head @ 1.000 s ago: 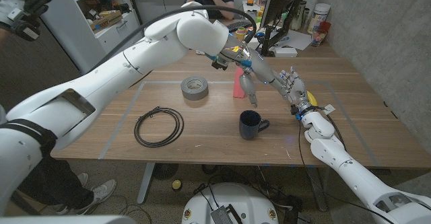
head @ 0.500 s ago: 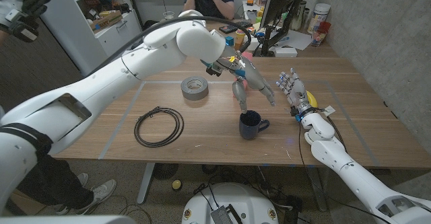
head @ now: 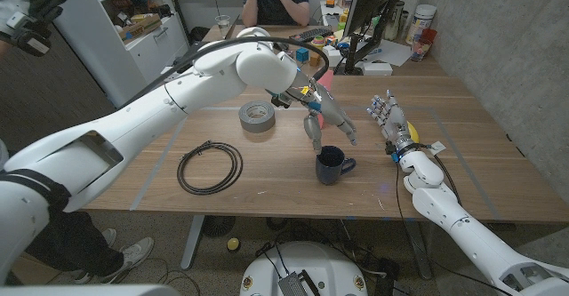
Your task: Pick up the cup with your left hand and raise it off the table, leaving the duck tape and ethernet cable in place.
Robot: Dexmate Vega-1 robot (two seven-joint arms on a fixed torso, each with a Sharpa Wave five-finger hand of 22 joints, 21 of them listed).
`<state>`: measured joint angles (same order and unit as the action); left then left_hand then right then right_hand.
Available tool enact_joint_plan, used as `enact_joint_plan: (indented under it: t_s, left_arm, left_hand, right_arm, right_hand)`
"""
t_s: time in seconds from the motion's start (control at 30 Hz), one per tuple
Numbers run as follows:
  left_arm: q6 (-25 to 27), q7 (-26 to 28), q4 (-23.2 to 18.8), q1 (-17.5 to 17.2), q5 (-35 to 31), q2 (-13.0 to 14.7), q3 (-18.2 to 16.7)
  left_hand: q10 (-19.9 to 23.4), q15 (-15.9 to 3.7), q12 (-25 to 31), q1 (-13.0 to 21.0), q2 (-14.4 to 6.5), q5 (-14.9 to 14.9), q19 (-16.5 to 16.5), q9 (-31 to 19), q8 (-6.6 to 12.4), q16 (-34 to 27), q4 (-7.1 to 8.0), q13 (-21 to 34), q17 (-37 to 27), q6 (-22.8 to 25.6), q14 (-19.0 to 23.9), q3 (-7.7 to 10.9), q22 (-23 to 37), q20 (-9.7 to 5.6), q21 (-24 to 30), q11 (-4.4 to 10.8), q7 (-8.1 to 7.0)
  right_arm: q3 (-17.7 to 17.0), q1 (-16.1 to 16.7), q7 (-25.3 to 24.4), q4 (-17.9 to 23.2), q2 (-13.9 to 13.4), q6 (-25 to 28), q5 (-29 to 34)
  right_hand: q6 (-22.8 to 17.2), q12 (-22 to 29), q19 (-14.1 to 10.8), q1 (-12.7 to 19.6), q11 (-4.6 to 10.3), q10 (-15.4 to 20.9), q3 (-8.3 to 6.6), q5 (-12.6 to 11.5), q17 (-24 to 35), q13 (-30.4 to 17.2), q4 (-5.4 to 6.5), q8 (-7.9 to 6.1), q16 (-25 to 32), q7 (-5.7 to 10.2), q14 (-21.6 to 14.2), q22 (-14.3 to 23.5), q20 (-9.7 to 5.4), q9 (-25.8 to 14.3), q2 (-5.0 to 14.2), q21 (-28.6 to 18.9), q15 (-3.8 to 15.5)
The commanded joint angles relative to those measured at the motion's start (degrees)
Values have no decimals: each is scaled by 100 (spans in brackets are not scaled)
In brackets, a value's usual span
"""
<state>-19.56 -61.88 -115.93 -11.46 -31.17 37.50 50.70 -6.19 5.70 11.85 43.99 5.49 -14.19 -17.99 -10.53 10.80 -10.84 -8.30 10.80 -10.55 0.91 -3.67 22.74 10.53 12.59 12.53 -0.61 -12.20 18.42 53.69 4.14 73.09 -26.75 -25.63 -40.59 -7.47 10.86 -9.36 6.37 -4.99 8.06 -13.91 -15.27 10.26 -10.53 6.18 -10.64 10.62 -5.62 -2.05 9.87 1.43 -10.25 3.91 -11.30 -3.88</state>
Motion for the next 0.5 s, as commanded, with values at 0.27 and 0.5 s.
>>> enact_joint_plan:
  t_s: [0.27, 0.5]
  left_arm:
    - [-363, 269, 393, -145, -191, -122, 34]
    - [-471, 236, 661, -101, -76, -206, 118]
  left_hand:
    - [-24, -66, 15, -13, 148, -40, -101, -18, -20, -37, 25, 35, -12, -80, 71, -170, 21, -5, -4, 45, -29]
    - [-44, -74, 14, -27, 196, -65, -160, -19, -21, -35, 44, 38, -15, -112, 79, -248, 25, -4, 7, 57, -27]
  right_arm:
    - [9, -52, -62, -86, 5, -77, 99]
    - [46, -106, -116, -131, 14, -41, 162]
  right_hand:
    - [-20, 24, -19, -1, 67, 34, 47, -37, 19, -19, -10, -28, 34, 53, -31, 18, 24, -19, -67, -5, -55]
    - [-27, 25, -11, -11, 63, 42, 65, -44, 18, -19, -14, -31, 35, 65, -39, 18, 30, -19, -91, -2, -63]
